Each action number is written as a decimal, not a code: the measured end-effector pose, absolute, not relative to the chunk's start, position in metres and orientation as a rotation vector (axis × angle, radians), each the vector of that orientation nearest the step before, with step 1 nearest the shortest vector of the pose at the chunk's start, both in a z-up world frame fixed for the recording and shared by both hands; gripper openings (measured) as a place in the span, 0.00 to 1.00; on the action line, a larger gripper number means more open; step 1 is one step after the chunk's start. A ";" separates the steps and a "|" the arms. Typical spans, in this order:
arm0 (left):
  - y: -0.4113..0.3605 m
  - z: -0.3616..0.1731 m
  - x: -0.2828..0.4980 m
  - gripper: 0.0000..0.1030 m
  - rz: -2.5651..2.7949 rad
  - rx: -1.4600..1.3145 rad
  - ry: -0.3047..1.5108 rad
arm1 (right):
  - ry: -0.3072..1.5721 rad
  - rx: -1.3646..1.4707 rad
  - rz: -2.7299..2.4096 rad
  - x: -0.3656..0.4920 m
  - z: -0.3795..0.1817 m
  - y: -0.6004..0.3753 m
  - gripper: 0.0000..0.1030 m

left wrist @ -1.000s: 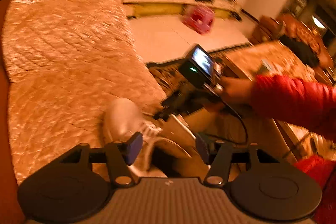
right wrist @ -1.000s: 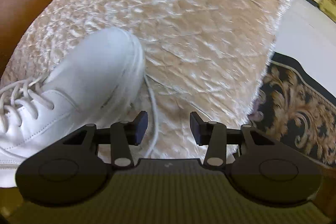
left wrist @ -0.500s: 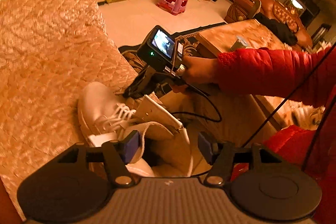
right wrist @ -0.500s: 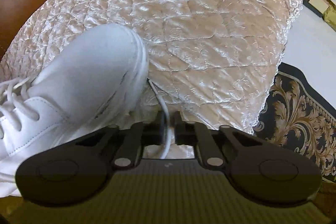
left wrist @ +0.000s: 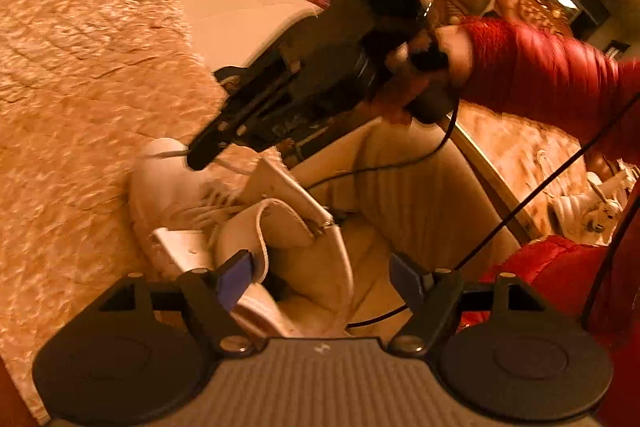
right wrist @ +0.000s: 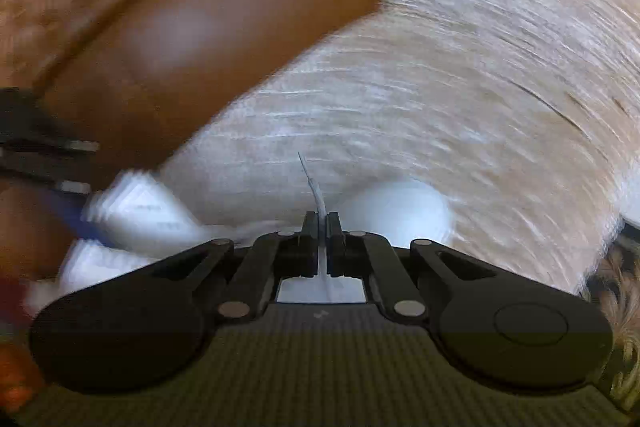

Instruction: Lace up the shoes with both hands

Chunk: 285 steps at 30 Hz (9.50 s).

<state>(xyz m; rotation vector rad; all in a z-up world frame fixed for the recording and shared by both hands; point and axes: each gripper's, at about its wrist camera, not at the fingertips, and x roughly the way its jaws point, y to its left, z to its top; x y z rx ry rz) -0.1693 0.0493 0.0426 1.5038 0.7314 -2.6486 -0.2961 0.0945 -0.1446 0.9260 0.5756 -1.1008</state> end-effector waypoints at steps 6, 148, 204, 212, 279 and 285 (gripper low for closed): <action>0.044 0.037 -0.166 0.81 -2.636 1.444 0.805 | 0.742 0.888 -0.815 -0.269 -0.092 0.070 0.05; -0.051 -0.030 -0.029 0.50 -2.024 0.806 1.522 | 0.871 1.177 -0.791 -0.231 -0.152 0.045 0.07; 0.042 0.012 -0.148 0.00 -2.296 1.021 0.684 | 0.090 1.328 -1.173 -0.291 -0.115 0.136 0.43; 0.022 -0.007 -0.129 0.00 -2.221 0.968 0.993 | 0.290 1.251 -1.258 -0.279 -0.114 0.138 0.43; -0.031 0.021 -0.064 0.50 -1.927 0.800 0.925 | 0.526 1.059 -1.169 -0.222 -0.128 0.042 0.49; -0.029 0.014 -0.072 0.58 -1.910 0.877 0.897 | 0.516 1.084 -1.178 -0.217 -0.134 0.045 0.05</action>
